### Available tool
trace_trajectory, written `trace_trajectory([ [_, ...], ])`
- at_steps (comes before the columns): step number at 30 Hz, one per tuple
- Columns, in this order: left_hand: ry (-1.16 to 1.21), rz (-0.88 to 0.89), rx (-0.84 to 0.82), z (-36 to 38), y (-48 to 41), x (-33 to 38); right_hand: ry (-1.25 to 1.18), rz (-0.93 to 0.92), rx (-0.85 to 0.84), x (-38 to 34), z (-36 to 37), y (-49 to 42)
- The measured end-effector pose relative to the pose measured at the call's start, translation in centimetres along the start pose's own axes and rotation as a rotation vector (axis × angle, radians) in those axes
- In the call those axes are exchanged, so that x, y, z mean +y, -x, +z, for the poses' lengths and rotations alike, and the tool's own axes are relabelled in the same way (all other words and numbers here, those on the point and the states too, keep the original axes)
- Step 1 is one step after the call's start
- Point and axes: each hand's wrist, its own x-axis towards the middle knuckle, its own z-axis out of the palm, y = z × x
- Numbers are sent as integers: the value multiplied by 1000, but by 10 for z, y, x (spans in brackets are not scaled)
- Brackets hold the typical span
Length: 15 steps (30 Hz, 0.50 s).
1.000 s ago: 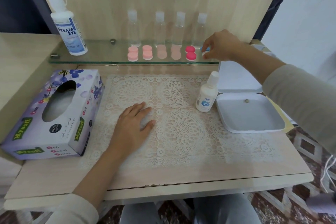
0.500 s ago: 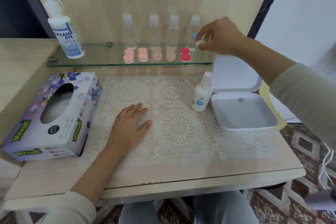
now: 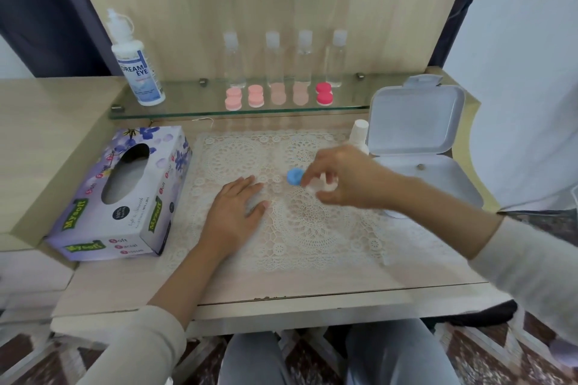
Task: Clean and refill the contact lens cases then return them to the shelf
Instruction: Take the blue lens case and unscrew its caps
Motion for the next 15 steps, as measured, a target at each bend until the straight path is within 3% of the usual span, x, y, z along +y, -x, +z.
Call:
trace_trajectory([
  [9, 30, -24, 24, 1, 0, 1, -14, -26, -123, 4, 51, 17],
  [15, 46, -26, 23, -1, 0, 2, -44, -10, -99, 6, 56, 18],
])
